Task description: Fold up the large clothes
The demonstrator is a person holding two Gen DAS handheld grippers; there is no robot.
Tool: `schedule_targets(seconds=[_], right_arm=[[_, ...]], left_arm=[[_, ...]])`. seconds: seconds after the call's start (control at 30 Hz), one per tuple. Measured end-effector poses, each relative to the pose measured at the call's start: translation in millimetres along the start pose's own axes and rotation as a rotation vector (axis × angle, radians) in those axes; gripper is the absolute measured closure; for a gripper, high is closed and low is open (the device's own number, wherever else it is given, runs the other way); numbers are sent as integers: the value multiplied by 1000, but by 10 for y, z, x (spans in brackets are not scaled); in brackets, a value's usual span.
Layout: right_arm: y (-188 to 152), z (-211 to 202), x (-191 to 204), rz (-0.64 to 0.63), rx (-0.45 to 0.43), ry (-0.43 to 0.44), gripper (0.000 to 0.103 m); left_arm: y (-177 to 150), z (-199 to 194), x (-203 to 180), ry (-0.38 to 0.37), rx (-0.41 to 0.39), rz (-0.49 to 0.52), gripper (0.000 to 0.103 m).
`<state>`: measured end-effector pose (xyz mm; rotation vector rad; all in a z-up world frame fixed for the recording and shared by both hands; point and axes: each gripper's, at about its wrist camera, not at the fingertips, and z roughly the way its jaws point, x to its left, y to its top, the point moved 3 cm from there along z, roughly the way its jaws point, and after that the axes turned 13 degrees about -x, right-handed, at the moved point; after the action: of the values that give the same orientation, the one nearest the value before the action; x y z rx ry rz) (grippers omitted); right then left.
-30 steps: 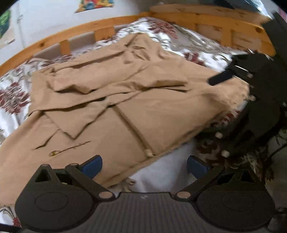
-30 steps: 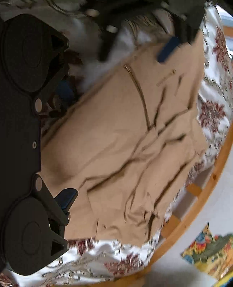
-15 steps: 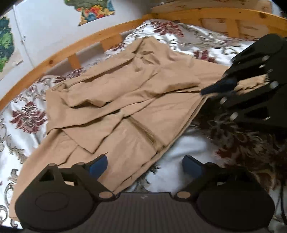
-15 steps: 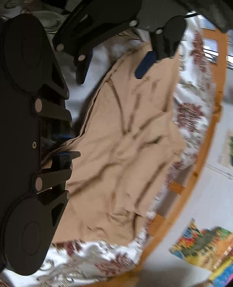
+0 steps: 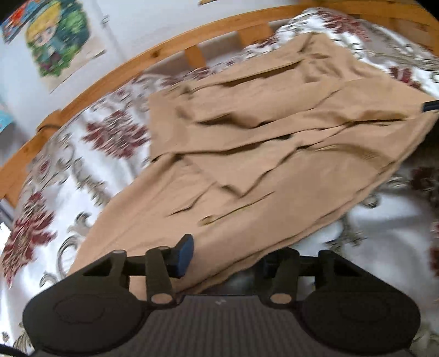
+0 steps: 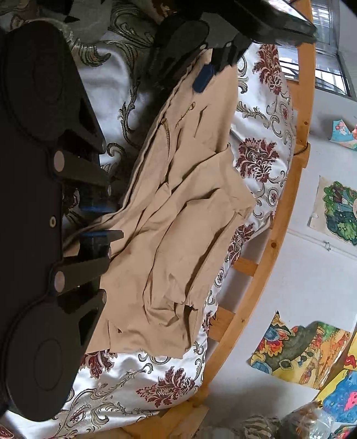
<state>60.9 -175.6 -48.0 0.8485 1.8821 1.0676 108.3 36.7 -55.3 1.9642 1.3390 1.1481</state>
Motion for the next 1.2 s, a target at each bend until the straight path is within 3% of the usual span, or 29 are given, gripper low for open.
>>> schedule_targets(seconds=[0.1,0.23,0.33,0.43,0.57,0.73,0.83,0.9,0.97,1.2], right_arm=[[-6,7,17,-7,4,3,91],[-19,16,28,-12,23,22,91],[-64,26,85,-50,51,54,86],[-136,48,122,-38,104,111,73],[-157,23,236,-69,108,149,35],[-252,95,310,-119,168,144,34],[-343,152,265,-182,215,53,34],[-382,171,200,-213,228,-16,39],[-402,174,109,-205,237,-58,53],[-509,152,-124,-277,271,-194,59]], left_arm=[[-17,16,124,26,-3,5,64],[8,-4,211,14,-32,2,87],[64,-15,251,11,-43,-34,93],[121,-29,291,0,-51,-61,94],[148,-49,306,-8,-58,-65,94],[150,-52,309,-9,-55,-78,94],[159,-61,313,-7,-58,-83,94],[157,-63,319,-6,-59,-82,94],[147,-65,317,-4,-59,-75,93],[22,-53,275,6,-38,-15,87]])
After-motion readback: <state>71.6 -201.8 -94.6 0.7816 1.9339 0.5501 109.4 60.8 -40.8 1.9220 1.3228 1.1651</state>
